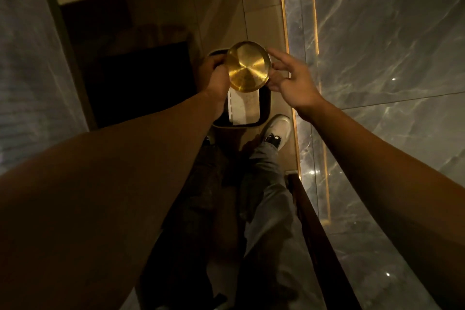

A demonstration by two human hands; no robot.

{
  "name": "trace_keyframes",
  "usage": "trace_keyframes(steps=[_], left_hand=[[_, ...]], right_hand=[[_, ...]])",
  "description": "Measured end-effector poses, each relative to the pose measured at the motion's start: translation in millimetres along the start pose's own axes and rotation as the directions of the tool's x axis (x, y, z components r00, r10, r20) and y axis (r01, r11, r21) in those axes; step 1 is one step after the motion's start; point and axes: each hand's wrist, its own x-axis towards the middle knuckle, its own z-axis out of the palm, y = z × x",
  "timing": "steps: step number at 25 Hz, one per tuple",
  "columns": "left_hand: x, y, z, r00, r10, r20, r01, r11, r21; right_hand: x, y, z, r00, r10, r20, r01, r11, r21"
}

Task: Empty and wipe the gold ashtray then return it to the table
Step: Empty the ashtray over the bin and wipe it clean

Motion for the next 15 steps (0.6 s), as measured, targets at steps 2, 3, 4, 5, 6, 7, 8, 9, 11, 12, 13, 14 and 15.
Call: trace_keyframes(steps=[2, 3, 4, 5, 6, 7, 8, 9, 11, 12, 13, 14, 15], left_hand=[[13, -8, 5, 1.0, 0.007, -0.015, -0.007, 0.999, 0.051], [17, -11, 6, 1.0, 0.002, -0.003, -0.002, 0.997, 0.078], [22, -14, 8, 1.0, -0.007, 0.016, 0.005, 0.994, 0.109], [25, -16, 9, 0.999, -0.022, 0.039, 0.016, 0.988, 0.152], [29, -16, 9, 0.998, -0.037, 0.06, 0.024, 0.98, 0.198], [33, -19, 9, 0.995, -0.045, 0.084, 0.024, 0.971, 0.239], [37, -22, 9, 0.992, -0.05, 0.116, 0.018, 0.965, 0.262], [40, -25, 9, 0.989, -0.062, 0.133, 0.024, 0.962, 0.273], [44, -30, 9, 0.987, -0.095, 0.128, 0.059, 0.964, 0.26], [45, -33, 10, 0.988, -0.102, 0.112, 0.071, 0.965, 0.253], [47, -36, 10, 0.99, -0.108, 0.085, 0.084, 0.966, 0.245], [50, -41, 10, 0.991, -0.119, 0.057, 0.102, 0.968, 0.231], [51, -46, 9, 0.991, -0.128, 0.036, 0.118, 0.971, 0.207]], right_hand=[[10, 14, 1, 1.0, 0.02, 0.016, -0.019, 1.0, -0.019], [15, 22, -1, 0.999, 0.04, 0.031, -0.039, 0.999, -0.031], [19, 27, -3, 0.996, 0.074, 0.056, -0.071, 0.996, -0.047], [21, 32, -6, 0.989, 0.115, 0.092, -0.111, 0.992, -0.052], [24, 37, -9, 0.98, 0.151, 0.13, -0.145, 0.988, -0.054], [27, 41, -11, 0.972, 0.174, 0.157, -0.168, 0.985, -0.049], [30, 45, -11, 0.966, 0.195, 0.168, -0.188, 0.98, -0.059], [32, 48, -8, 0.964, 0.21, 0.161, -0.199, 0.976, -0.082], [37, 51, -3, 0.97, 0.209, 0.121, -0.192, 0.972, -0.134], [39, 53, 0, 0.972, 0.204, 0.115, -0.187, 0.972, -0.14], [41, 55, 3, 0.973, 0.201, 0.116, -0.187, 0.974, -0.127], [42, 57, 6, 0.97, 0.206, 0.129, -0.194, 0.976, -0.097], [41, 59, 10, 0.967, 0.214, 0.137, -0.208, 0.976, -0.059]])
